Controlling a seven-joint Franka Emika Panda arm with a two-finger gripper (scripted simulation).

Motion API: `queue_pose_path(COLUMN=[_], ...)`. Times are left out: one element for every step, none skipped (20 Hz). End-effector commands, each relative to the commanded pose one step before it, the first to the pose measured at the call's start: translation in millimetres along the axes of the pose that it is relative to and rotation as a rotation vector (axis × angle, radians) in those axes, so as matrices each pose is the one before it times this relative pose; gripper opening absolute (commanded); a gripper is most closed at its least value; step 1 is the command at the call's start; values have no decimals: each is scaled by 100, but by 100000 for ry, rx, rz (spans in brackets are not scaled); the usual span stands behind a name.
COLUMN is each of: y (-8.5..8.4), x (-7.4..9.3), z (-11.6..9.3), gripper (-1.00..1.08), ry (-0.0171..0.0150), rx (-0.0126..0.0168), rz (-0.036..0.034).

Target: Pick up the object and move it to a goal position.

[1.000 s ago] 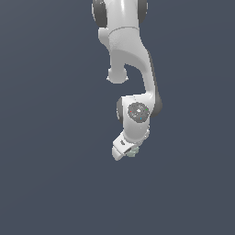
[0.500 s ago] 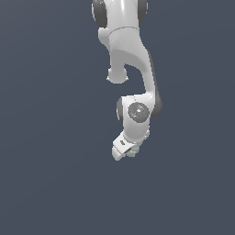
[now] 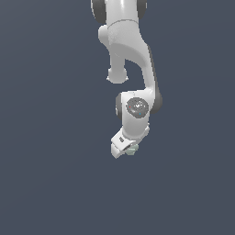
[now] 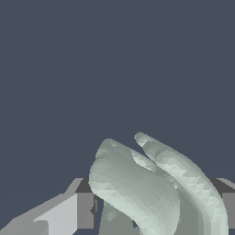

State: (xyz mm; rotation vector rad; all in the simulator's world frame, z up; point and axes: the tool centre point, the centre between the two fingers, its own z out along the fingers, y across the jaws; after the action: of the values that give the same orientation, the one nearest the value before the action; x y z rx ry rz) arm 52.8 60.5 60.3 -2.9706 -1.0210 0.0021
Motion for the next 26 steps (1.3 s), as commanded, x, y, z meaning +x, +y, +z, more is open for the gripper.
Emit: queue_pose_path(y=[144, 54, 41, 65, 71, 76, 82, 88, 93, 97, 101, 105, 70, 106, 106, 106, 107, 106, 107, 107, 105, 109, 110, 111, 115, 114], x=[-359, -191, -197, -228, -248, -267, -287, -306, -322, -337, -350, -362, -340, -365, -363, -361, -361, -357, -354, -352, -350, -347, -345, -342, -345, -336], z=[-1242, -594, -643, -711, -773, -837, -902, -964, -1020, -1070, -1117, -1161, -1181, -1183, -1183, -1184, -1187, -1183, -1181, -1180, -1183, -1176, -1173, -1171, -1172, -1162], gripper=[-100, -100, -100, -100, -100, -100, -100, -100, -100, -100, -100, -100, -100, -100, -100, -100, -100, -100, -100, -100, -100, -100, -100, -100, -100, -100], ry=[103, 0, -45, 0, 0, 0, 0, 0, 0, 0, 0, 0, -2, 0, 0, 0, 42, 0, 0, 0, 42, 0, 0, 0, 46, 0], rx=[-86, 0, -45, 0, 0, 0, 0, 0, 0, 0, 0, 0, 0, 0, 0, 0, 51, 0, 0, 0, 46, 0, 0, 0, 46, 0], rz=[24, 0, -26, 0, 0, 0, 0, 0, 0, 0, 0, 0, -69, 0, 0, 0, -20, 0, 0, 0, -30, 0, 0, 0, -24, 0])
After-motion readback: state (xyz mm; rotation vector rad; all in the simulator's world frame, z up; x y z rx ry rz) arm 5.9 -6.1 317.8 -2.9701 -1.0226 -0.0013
